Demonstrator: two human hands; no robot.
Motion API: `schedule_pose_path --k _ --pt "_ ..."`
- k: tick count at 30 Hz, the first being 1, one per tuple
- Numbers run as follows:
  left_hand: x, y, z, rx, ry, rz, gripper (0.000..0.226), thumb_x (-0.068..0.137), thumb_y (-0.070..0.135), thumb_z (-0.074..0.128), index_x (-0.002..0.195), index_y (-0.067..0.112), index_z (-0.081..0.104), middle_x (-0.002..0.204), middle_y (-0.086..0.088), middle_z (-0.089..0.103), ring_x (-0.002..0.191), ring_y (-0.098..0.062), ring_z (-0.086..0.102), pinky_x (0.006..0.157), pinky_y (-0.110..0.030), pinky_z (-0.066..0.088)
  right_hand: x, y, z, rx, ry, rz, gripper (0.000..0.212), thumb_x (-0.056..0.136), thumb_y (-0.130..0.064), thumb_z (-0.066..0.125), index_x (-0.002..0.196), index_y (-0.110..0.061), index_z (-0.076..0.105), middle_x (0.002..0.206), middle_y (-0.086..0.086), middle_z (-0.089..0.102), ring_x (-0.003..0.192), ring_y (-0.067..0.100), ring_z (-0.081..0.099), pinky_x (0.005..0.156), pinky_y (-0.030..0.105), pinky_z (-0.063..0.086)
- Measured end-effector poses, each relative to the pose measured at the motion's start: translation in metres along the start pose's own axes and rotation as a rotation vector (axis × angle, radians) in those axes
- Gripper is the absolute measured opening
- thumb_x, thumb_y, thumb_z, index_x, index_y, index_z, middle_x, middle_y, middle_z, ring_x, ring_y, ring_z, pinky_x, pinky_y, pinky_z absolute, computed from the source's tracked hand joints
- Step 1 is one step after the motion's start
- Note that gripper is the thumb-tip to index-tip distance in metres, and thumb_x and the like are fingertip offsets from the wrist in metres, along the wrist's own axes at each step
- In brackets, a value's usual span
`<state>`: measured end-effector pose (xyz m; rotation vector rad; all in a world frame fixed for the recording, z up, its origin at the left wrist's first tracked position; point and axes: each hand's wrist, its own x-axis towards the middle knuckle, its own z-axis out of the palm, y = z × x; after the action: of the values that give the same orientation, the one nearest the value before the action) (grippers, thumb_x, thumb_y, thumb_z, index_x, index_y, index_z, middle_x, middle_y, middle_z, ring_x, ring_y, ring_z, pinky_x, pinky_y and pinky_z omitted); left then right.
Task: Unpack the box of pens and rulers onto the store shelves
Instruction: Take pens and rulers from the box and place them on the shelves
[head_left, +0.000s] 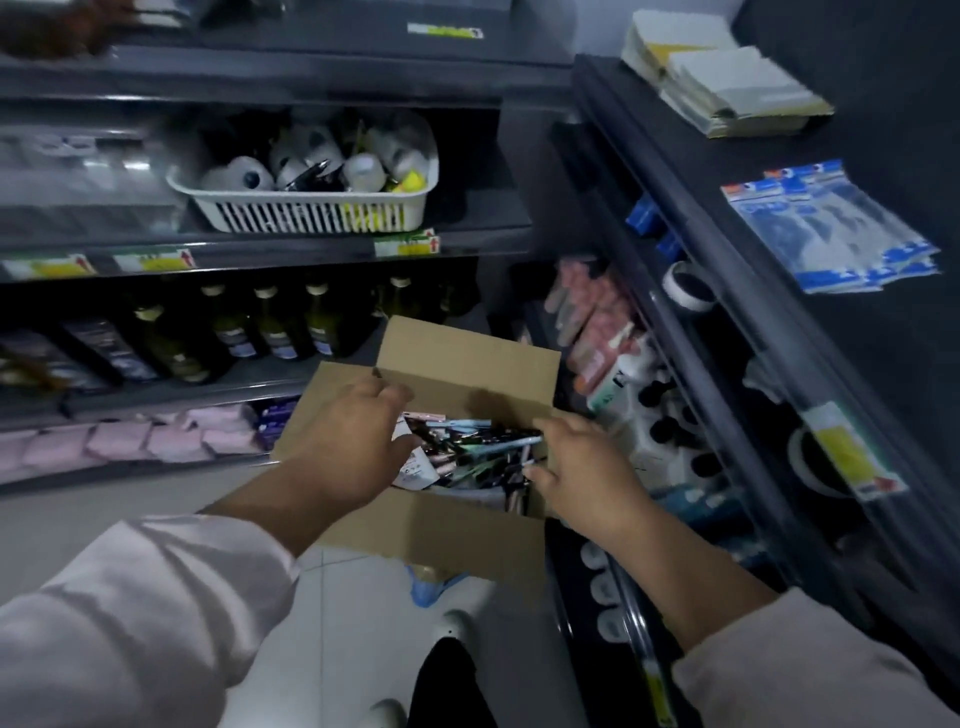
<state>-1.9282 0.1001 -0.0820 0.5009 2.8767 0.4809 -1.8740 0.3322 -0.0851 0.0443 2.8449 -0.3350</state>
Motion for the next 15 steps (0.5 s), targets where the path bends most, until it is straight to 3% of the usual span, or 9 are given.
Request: schedule_pose_path --k 8,11,15 --pt "0.057 -0.038 0.050 -0.019 -0.097 -0.186 0.037 0.086 0.034 0.060 0.118 0.015 0.053 0.110 -0.010 0.053 0.101 -0.031 0.053 0.070 -0.031 0.034 0.097 -0.004 0.039 -0.036 -0.153 -0.084 0.053 0.095 -0.038 0.053 0.142 -0.020 0.039 0.140 0.001 0.045 0.128 0.021 0.040 0.100 0.029 0.034" --pt "0.076 -0.053 0.076 -0.042 -0.153 -0.237 0.044 0.088 0.035 0.058 0.128 0.019 0.049 0.119 -0.010 0.051 0.105 -0.030 0.053 0.077 -0.032 0.039 0.125 -0.004 0.068 0.032 -0.271 -0.060 0.051 0.093 -0.033 0.055 0.140 -0.016 0.042 0.140 0.007 0.044 0.126 0.025 0.042 0.100 0.035 0.040" --pt "0.099 -0.072 0.113 -0.060 -0.216 -0.246 0.050 0.091 0.034 0.056 0.137 0.020 0.043 0.135 -0.009 0.046 0.117 -0.029 0.049 0.090 -0.034 0.042 0.153 0.005 0.113 0.084 -0.405 -0.047 0.043 0.092 -0.027 0.058 0.133 -0.016 0.051 0.135 0.007 0.051 0.119 0.023 0.050 0.095 0.032 0.045"
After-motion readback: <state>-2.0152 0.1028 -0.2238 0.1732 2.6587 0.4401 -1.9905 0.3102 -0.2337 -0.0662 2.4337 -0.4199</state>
